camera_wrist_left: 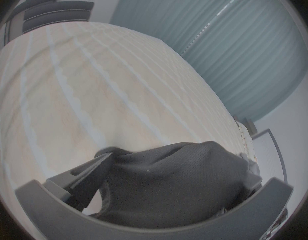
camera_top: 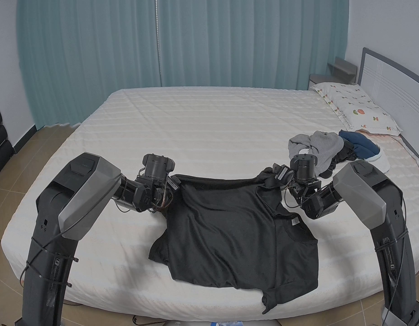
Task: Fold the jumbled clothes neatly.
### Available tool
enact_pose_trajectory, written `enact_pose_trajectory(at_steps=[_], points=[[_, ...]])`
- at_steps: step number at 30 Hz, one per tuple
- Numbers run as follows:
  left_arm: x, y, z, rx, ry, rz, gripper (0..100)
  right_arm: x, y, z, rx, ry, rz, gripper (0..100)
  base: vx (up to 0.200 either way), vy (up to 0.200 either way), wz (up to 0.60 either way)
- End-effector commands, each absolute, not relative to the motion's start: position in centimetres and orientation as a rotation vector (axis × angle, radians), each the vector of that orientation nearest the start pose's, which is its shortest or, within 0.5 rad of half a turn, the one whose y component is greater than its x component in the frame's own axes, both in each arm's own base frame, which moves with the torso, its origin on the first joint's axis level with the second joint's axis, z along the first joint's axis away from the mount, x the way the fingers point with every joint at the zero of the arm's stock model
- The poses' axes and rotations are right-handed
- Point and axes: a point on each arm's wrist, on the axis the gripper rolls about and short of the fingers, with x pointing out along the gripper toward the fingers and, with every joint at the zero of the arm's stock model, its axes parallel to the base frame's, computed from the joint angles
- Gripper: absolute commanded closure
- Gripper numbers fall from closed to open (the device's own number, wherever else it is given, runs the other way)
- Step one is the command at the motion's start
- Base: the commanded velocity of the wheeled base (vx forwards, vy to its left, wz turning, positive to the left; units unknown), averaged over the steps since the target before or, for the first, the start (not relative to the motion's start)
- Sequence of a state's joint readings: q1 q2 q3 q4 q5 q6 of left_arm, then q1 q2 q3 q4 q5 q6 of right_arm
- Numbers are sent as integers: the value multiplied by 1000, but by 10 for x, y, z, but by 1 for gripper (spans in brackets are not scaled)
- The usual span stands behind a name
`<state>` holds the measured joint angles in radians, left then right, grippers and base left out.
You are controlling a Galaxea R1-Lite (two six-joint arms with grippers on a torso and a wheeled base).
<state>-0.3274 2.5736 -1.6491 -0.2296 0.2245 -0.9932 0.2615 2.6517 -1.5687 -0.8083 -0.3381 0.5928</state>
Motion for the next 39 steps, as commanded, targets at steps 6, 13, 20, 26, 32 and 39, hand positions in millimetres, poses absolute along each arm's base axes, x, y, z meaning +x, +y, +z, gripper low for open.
enact_pose_trajectory(at_steps=[6, 13, 20, 26, 32, 39], points=[[467, -125, 20, -771, 787, 280, 0, 466, 111, 17, 462, 309, -93, 0, 0, 0, 0], [447, -121, 56, -839, 956, 131, 0, 443, 115, 17, 421, 390, -27, 0, 0, 0, 0], [421, -101, 69, -856, 964, 152, 0, 442, 116, 12, 344, 431, 45, 0, 0, 0, 0], [392, -88, 52, -870, 937, 165, 0, 438, 133, 0, 239, 464, 126, 0, 0, 0, 0], [363, -92, 35, -876, 945, 148, 0, 433, 144, -23, 120, 507, 170, 0, 0, 0, 0], [350, -99, 26, -913, 904, 121, 0, 431, 152, -31, 84, 526, 193, 0, 0, 0, 0]])
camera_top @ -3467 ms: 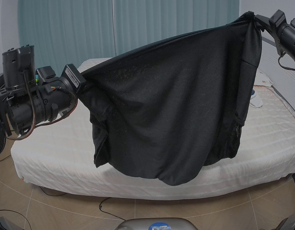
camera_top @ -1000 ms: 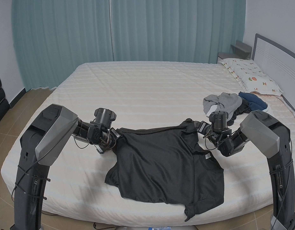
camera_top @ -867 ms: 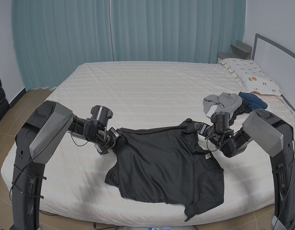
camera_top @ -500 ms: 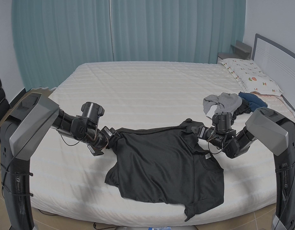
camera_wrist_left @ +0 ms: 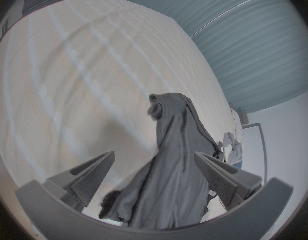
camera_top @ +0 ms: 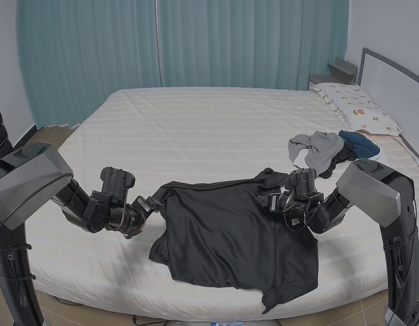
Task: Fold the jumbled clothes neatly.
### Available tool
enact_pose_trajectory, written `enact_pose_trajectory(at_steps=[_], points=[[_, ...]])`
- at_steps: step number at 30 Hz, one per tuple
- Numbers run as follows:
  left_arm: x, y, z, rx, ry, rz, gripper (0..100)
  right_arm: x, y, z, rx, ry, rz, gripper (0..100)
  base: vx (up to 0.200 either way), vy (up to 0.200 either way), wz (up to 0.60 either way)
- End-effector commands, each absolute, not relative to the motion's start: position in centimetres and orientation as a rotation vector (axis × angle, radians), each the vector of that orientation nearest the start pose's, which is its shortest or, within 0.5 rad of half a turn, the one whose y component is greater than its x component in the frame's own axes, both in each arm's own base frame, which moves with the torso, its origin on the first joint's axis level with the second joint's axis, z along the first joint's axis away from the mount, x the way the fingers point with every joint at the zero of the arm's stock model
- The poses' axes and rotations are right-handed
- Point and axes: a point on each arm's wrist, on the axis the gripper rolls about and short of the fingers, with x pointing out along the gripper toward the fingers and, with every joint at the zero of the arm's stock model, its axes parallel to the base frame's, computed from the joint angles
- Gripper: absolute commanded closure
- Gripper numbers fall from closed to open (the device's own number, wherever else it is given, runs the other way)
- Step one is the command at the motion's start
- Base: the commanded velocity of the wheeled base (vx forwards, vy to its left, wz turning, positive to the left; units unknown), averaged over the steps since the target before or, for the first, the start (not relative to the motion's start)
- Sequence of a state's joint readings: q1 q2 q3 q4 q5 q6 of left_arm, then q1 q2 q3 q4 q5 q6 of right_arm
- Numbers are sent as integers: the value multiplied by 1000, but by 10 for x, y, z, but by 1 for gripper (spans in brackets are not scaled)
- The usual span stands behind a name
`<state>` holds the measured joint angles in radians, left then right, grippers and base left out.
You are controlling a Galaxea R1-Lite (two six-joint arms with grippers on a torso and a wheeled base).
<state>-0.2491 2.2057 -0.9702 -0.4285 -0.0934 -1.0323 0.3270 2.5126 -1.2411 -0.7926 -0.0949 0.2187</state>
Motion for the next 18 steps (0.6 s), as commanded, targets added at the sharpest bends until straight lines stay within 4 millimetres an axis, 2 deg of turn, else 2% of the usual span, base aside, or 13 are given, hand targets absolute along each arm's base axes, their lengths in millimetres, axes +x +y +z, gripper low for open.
enact_pose_trajectory(at_steps=[1, 10, 11, 18], points=[[349, -100, 26, -917, 907, 124, 0, 431, 152, -32, 82, 534, 192, 0, 0, 0, 0], [343, -96, 20, -919, 927, 145, 0, 432, 151, -35, 76, 554, 182, 0, 0, 0, 0], [343, -96, 19, -918, 930, 146, 0, 433, 150, -34, 78, 553, 177, 100, 0, 0, 0], [339, -95, 17, -914, 943, 155, 0, 438, 141, -28, 97, 531, 157, 100, 0, 0, 0]])
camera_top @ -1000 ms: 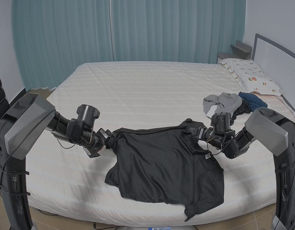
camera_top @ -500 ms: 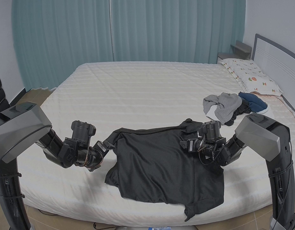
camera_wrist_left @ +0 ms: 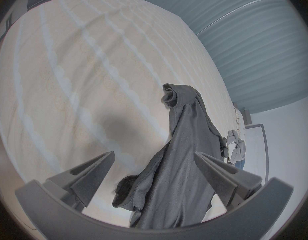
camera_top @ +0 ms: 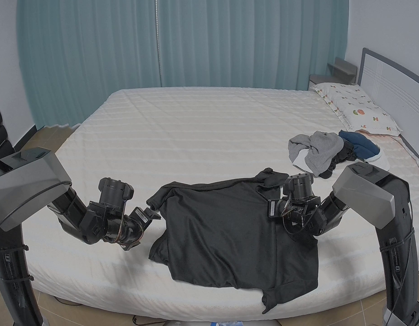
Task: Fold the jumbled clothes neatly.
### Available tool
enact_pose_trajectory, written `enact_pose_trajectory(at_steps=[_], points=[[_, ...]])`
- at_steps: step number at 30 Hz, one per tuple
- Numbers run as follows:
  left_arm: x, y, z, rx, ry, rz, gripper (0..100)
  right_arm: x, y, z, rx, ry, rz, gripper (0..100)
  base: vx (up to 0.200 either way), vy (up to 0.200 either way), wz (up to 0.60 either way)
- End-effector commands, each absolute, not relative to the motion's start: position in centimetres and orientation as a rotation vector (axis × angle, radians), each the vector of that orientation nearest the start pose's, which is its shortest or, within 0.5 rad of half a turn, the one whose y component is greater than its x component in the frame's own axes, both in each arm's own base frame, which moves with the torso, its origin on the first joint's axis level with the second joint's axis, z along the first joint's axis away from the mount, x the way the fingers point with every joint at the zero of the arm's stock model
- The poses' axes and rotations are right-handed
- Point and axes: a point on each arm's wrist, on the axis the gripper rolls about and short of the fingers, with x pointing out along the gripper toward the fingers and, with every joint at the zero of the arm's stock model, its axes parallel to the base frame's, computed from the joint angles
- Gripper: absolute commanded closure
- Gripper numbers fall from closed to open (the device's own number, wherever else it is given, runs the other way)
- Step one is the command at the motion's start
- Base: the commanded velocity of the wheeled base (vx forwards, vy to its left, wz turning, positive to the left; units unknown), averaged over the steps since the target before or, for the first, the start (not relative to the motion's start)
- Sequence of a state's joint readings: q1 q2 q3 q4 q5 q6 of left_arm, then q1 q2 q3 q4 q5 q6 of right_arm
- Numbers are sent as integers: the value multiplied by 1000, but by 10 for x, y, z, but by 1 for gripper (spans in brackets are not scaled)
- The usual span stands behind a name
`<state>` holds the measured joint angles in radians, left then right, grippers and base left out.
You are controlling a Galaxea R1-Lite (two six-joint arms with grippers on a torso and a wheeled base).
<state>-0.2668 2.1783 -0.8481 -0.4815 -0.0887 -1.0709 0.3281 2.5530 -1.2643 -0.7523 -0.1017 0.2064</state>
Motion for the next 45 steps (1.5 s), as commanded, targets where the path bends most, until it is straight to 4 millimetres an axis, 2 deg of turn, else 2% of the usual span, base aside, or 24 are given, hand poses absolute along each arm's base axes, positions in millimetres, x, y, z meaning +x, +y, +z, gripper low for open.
enact_pose_trajectory(at_steps=[1, 7, 9, 13, 19, 20, 25, 28, 30, 31, 33, 41, 42, 45], points=[[339, -95, 17, -914, 943, 155, 0, 438, 139, -28, 100, 528, 154, 100, 0, 0, 0], [337, -95, 14, -910, 953, 159, 0, 443, 125, -17, 122, 504, 120, 100, 0, 0, 0], [337, -96, 12, -908, 958, 160, 0, 446, 113, -14, 139, 496, 101, 100, 0, 0, 0], [335, -96, 11, -899, 966, 158, 0, 445, 115, -14, 218, 502, 93, 100, 0, 0, 0], [328, -96, 9, -887, 986, 162, 0, 445, 118, -17, 223, 511, 113, 100, 0, 0, 0], [327, -96, 8, -882, 990, 162, 0, 444, 119, -17, 225, 511, 114, 0, 0, 0, 0], [315, -98, 3, -806, 1025, 143, 0, 443, 122, -13, 237, 506, 118, 0, 0, 0, 0], [308, -109, 0, -757, 1027, 118, 0, 441, 118, 4, 290, 483, 106, 0, 0, 0, 0], [307, -109, 0, -757, 1024, 116, 0, 441, 118, 5, 293, 480, 107, 0, 0, 0, 0], [304, -119, 0, -738, 1002, 91, 0, 438, 113, 16, 325, 473, 100, 0, 0, 0, 0], [304, -124, -1, -729, 979, 79, 0, 435, 106, 21, 333, 477, 100, 0, 0, 0, 0], [307, -130, -6, -702, 974, 65, 0, 416, 92, 24, 340, 523, 105, 0, 0, 0, 0], [307, -130, -8, -691, 978, 65, 100, 415, 92, 23, 341, 529, 104, 0, 0, 0, 0], [305, -131, -10, -673, 985, 66, 100, 415, 91, 21, 340, 539, 98, 0, 0, 0, 0]])
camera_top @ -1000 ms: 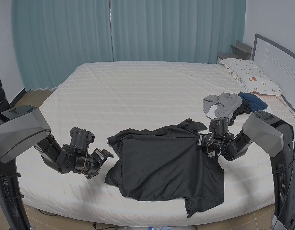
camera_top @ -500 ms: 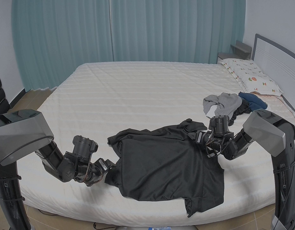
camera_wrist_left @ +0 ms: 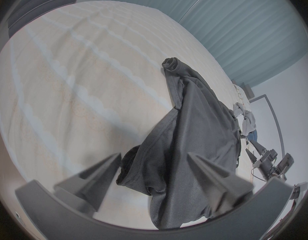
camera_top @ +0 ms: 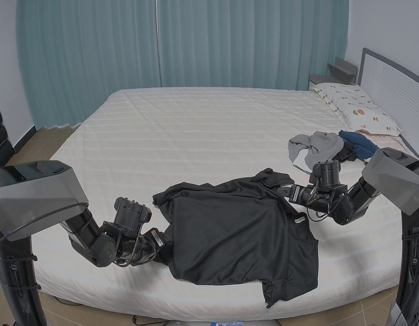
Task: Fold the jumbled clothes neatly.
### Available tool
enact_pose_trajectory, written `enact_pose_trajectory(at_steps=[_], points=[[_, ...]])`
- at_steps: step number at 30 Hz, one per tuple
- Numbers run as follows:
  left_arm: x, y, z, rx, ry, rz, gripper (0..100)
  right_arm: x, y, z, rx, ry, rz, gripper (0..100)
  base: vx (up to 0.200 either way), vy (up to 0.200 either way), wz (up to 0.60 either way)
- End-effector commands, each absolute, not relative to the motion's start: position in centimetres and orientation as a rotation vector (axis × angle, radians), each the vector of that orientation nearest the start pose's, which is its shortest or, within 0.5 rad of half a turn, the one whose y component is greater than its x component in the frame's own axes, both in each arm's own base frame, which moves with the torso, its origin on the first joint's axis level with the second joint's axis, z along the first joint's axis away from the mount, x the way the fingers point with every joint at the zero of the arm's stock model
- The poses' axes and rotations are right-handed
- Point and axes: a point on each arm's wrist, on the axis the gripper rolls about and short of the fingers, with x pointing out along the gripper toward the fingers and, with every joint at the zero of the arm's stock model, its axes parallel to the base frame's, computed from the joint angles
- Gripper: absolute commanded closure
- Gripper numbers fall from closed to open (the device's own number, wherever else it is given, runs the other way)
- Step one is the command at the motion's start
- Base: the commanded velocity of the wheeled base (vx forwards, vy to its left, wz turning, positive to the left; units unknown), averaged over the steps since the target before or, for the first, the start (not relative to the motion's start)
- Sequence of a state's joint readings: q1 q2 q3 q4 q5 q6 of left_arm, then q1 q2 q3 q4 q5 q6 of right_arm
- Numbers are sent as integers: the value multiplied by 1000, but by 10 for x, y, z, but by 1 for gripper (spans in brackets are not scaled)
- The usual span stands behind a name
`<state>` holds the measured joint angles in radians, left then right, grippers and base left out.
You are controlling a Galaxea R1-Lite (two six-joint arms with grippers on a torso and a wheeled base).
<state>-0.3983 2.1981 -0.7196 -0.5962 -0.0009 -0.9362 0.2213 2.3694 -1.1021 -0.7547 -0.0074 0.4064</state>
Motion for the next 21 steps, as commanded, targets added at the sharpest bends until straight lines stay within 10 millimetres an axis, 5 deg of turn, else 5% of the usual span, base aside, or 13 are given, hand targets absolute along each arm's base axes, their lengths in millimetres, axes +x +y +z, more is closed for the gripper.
enact_pose_trajectory(at_steps=[1, 9, 21], points=[[304, -131, -11, -669, 986, 68, 100, 415, 91, 21, 340, 539, 98, 0, 0, 0, 0], [292, -120, -14, -552, 1016, 89, 100, 415, 92, 13, 337, 559, 92, 0, 0, 0, 0], [269, -70, 33, -380, 1093, 191, 100, 415, 91, 12, 331, 584, 78, 0, 0, 0, 0]])
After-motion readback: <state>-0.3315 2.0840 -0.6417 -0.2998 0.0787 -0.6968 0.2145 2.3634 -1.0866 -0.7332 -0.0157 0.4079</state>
